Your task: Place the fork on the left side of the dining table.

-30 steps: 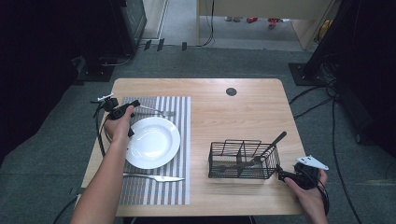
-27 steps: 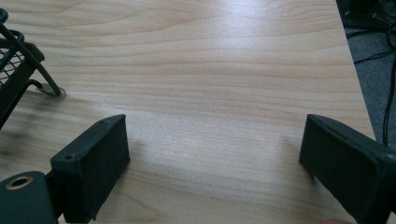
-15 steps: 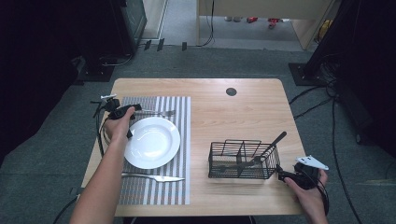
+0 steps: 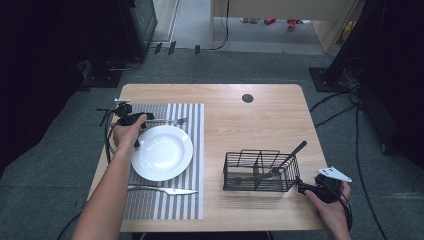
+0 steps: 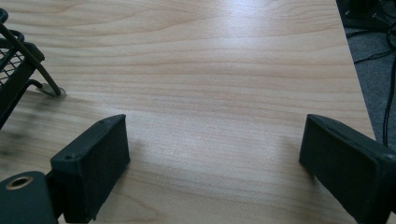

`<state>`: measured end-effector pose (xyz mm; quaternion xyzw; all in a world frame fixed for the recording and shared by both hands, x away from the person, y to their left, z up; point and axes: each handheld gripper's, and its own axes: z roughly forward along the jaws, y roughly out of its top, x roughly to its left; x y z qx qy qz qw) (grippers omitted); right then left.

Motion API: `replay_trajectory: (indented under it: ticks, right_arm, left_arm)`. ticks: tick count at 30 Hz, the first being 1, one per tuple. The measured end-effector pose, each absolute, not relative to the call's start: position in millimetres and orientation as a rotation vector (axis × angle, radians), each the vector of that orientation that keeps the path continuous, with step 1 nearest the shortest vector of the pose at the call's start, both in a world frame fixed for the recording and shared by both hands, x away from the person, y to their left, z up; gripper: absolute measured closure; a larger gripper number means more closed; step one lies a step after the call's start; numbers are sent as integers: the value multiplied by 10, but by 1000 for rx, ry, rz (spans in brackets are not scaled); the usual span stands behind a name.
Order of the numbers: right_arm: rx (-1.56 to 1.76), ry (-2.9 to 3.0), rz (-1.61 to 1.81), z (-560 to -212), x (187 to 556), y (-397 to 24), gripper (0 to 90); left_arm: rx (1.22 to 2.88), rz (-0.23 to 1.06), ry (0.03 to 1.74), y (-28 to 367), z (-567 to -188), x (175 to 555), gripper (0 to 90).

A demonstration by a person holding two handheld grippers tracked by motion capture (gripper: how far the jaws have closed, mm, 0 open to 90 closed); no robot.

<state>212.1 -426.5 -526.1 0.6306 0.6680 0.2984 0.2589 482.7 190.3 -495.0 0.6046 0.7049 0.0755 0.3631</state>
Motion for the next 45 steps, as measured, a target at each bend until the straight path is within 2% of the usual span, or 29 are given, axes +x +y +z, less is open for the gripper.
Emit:
replay_trajectory:
  ticks: [6, 8, 22, 29, 45]
  right_arm:
    - [1708, 1813, 808, -5261, 2120, -4266, 80]
    - [1708, 1812, 808, -5261, 2120, -4266, 79]
    - [1711, 1810, 807, -5260, 2124, -4265, 80]
    - [1711, 1810, 807, -5260, 2124, -4265, 80]
    - [1711, 1810, 807, -5260, 2124, -4265, 80]
  left_arm:
    - [1573, 205, 1823, 1894, -4942, 4843, 303]
    - [1594, 260, 1840, 1878, -4936, 4849, 285]
    - [1601, 322, 1791, 1862, -4826, 4804, 283]
    - [1565, 299, 1734, 1878, -4650, 4730, 263]
    - [1589, 274, 1587, 1886, -4238, 4423, 133]
